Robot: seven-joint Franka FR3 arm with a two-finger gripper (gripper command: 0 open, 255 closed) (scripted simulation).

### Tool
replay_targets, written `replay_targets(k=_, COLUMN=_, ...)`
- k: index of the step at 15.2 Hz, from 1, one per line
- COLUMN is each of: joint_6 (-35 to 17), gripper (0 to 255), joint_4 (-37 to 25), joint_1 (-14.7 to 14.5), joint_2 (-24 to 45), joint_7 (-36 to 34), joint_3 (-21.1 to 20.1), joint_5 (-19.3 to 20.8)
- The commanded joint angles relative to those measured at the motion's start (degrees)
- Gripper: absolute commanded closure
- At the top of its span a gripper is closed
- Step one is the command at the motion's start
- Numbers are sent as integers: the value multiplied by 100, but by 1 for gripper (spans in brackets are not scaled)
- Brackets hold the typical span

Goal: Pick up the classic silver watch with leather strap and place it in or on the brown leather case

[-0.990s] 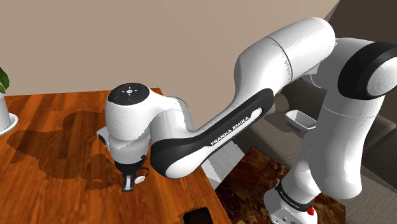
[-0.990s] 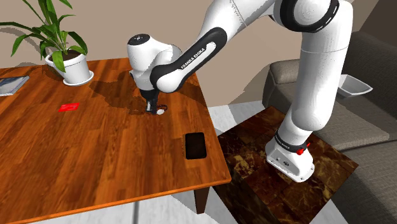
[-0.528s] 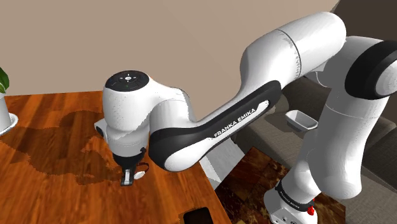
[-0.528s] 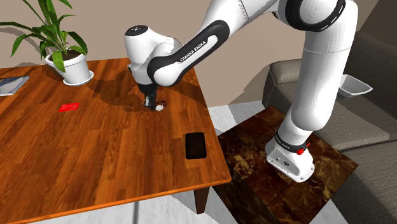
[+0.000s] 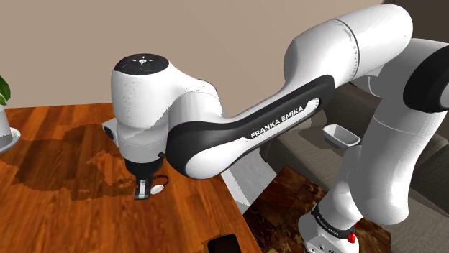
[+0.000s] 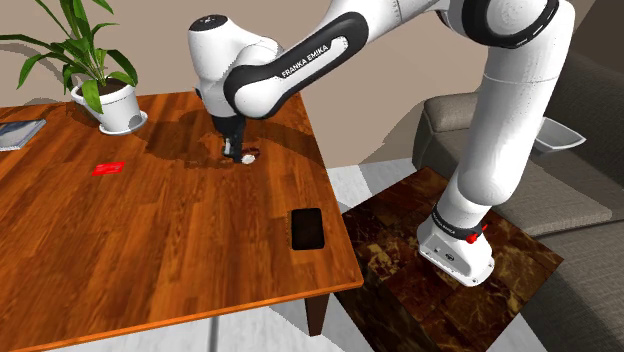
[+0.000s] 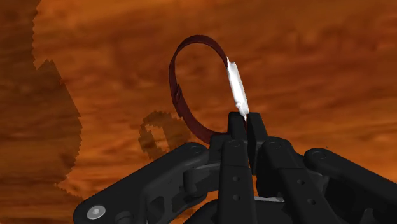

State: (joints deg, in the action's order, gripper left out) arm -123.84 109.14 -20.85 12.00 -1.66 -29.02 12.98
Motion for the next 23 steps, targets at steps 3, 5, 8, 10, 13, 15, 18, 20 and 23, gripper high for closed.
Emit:
replay_targets(k=3, joint_6=285, gripper=255, joint_4=-185, joint_1=22, joint_2=-121, joint_7=94, joint_3=-24, joint_5=-104)
replay_targets(k=5, joint_6=280, gripper=255, joint_4=4, joint_1=21, joint_2=-330, joint_7=76, joint_3=-71, joint_5=-208)
replay_targets(k=8, joint_6=170, gripper=255, joint_4=613, joint_1=-22, joint_2=-899, joint_7=1, joint_3=-197, joint_5=-502)
replay_targets(k=10, joint_6=126, gripper=255, joint_4=980, joint_1=-80, joint_2=-1274, joint_7=-42, joint_3=-273, joint_5=-715)
replay_targets(k=13, joint_6=105, gripper=255, joint_4=1476, joint_1=-215, joint_2=-1825, joint_7=-105, joint_3=-375, joint_5=-1049)
replay_targets(k=15, joint_6=120, gripper=255, joint_4=1771, joint_1=-335, joint_2=-2183, joint_7=-154, joint_3=-436, joint_5=-1275)
replay_targets(k=18, joint_6=186, gripper=255, joint_4=2162, joint_1=-558, joint_2=-2702, joint_7=-249, joint_3=-519, joint_5=-1606)
replay_targets(k=20, joint_6=256, gripper=255, joint_4=2387, joint_1=-729, joint_2=-3034, joint_7=-332, joint_3=-574, joint_5=-1819)
replay_targets(k=23, joint_6=396, gripper=255, joint_4=2674, joint_1=-1007, joint_2=-3504, joint_7=-488, joint_3=-667, joint_5=-2123)
